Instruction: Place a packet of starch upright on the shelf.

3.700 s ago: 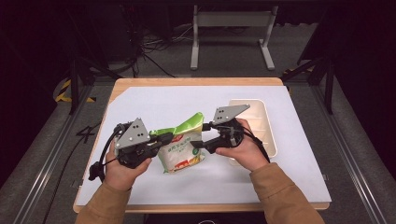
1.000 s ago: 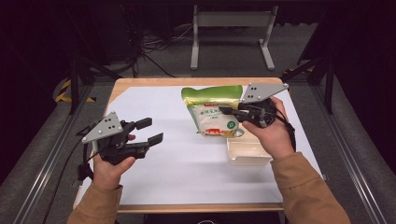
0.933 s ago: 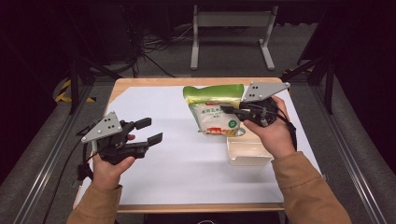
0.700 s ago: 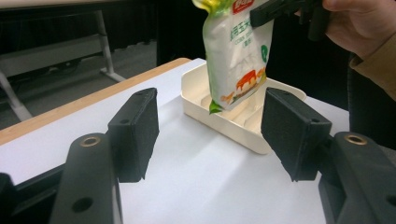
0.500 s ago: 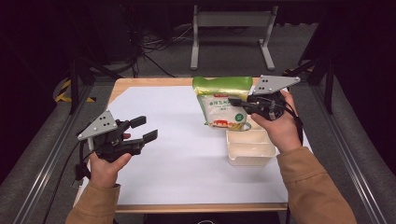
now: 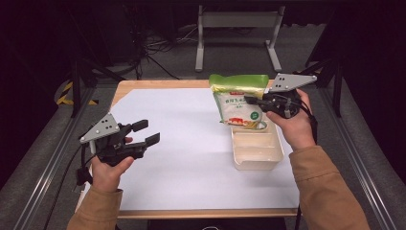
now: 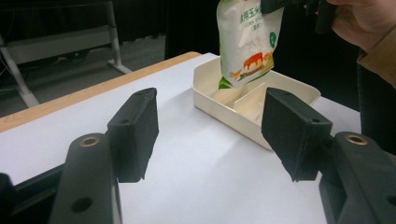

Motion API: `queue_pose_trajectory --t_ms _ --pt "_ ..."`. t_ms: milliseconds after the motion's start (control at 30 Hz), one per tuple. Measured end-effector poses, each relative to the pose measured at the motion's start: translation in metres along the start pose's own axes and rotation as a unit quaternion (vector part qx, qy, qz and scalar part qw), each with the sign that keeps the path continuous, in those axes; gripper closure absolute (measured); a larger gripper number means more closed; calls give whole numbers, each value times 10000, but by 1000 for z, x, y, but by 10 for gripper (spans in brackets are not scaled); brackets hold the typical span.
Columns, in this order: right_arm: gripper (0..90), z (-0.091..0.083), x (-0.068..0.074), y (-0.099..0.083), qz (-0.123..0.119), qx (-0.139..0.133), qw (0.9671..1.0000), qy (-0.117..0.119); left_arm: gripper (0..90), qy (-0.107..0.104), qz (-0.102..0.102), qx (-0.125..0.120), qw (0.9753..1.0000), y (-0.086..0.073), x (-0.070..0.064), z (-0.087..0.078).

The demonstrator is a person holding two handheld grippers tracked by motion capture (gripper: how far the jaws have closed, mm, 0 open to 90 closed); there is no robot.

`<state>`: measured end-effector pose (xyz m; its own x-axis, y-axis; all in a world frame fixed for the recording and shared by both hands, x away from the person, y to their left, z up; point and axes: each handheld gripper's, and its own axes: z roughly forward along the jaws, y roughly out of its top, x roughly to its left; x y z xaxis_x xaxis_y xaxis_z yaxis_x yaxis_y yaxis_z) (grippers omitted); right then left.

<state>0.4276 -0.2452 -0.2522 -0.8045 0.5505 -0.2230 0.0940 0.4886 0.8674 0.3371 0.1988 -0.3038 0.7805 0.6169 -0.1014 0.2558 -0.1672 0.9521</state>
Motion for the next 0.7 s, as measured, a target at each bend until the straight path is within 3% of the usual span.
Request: queue_pose_trajectory --t_ms 700 --pt "881 6 -22 -28 76 -30 10000 -38 378 248 -120 48 9996 -11 0 -20"
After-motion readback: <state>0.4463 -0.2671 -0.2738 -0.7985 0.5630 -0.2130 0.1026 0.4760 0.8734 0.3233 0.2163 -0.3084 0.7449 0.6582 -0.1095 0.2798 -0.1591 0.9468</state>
